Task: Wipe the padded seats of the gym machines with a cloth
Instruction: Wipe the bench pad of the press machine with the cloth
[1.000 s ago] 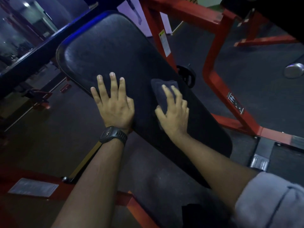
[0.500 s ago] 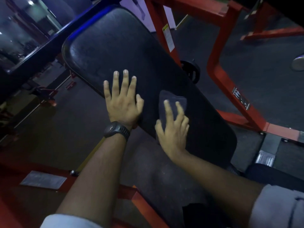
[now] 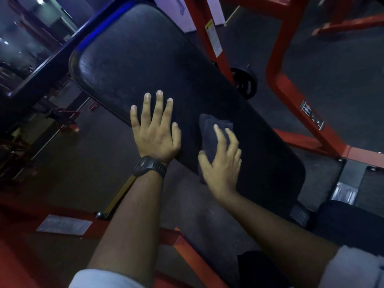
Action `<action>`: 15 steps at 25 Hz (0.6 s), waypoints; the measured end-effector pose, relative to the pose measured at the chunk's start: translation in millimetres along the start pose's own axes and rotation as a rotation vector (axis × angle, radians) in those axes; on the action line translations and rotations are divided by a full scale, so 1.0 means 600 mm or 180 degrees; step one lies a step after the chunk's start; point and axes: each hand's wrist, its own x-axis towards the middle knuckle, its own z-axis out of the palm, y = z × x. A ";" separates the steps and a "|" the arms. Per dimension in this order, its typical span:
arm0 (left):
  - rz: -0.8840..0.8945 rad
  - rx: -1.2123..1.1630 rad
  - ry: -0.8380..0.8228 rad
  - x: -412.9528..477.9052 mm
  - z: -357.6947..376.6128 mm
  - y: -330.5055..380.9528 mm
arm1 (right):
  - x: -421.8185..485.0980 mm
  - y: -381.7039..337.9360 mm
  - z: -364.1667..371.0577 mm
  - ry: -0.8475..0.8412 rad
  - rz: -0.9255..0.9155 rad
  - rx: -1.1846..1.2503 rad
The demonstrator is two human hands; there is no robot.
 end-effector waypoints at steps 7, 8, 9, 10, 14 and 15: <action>0.0014 -0.0013 0.0177 -0.002 0.007 0.000 | 0.090 0.025 -0.010 0.0189 -0.0104 0.0029; 0.0010 -0.0006 0.0196 -0.002 0.007 -0.001 | 0.089 0.003 -0.008 0.0207 0.0308 0.0112; 0.0020 -0.0001 0.0212 -0.004 0.007 -0.001 | 0.079 -0.005 -0.003 0.0233 -0.0066 -0.0054; 0.0033 -0.0002 0.0218 -0.004 0.008 -0.001 | 0.071 0.007 0.000 0.0155 -0.1006 -0.0326; 0.0010 0.0021 0.0182 -0.001 0.008 0.001 | 0.133 0.027 -0.006 0.0331 -0.0122 0.0090; 0.0010 0.0042 0.0186 -0.002 0.008 0.002 | 0.130 0.004 -0.006 0.0433 0.0617 0.0235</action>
